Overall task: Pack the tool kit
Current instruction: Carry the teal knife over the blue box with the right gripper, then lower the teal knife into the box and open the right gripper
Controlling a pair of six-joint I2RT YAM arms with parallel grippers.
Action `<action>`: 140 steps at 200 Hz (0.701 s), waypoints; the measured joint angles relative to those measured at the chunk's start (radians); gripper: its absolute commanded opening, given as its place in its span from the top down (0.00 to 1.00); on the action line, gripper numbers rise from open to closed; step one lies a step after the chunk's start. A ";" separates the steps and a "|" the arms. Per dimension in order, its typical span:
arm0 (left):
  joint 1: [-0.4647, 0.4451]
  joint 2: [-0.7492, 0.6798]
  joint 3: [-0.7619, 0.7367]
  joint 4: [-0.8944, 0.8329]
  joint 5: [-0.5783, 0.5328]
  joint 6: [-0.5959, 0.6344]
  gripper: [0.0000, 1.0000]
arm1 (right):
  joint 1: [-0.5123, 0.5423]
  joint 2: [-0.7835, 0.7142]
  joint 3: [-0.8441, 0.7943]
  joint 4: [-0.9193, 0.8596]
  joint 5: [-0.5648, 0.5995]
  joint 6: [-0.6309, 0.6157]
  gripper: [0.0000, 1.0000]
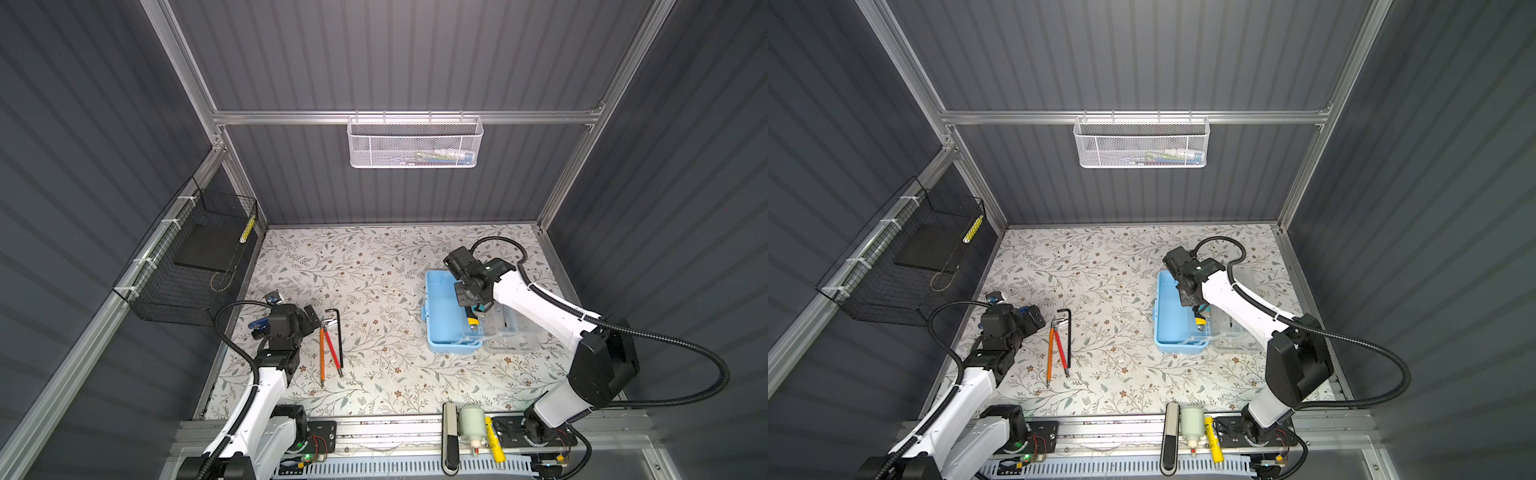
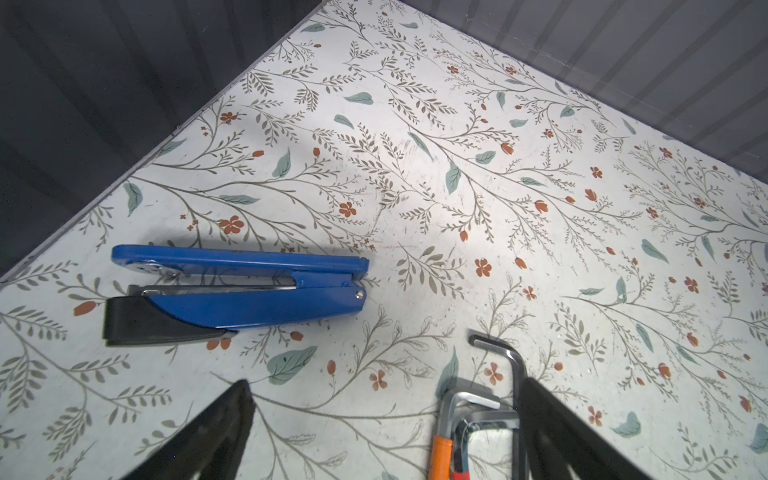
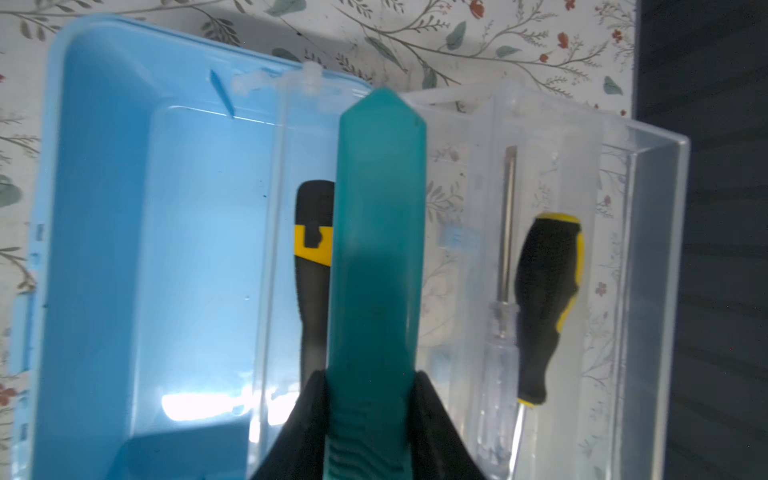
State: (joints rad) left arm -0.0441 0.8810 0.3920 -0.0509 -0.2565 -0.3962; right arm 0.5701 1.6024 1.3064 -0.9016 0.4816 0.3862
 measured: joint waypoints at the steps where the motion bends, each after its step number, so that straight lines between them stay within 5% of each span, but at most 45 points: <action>1: 0.000 0.000 0.000 0.000 0.000 0.000 0.01 | 0.000 0.001 0.000 -0.001 0.003 -0.002 0.86; 85: 0.000 0.000 0.000 0.000 0.000 0.000 0.01 | -0.001 0.095 -0.009 -0.017 0.044 -0.028 0.78; 140: 0.000 0.003 0.000 0.000 0.000 0.000 0.00 | 0.000 0.098 -0.008 -0.034 0.064 -0.032 0.53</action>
State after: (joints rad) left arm -0.0441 0.8837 0.3920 -0.0509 -0.2562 -0.3962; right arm 0.5701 1.7008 1.2980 -0.9360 0.5461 0.3542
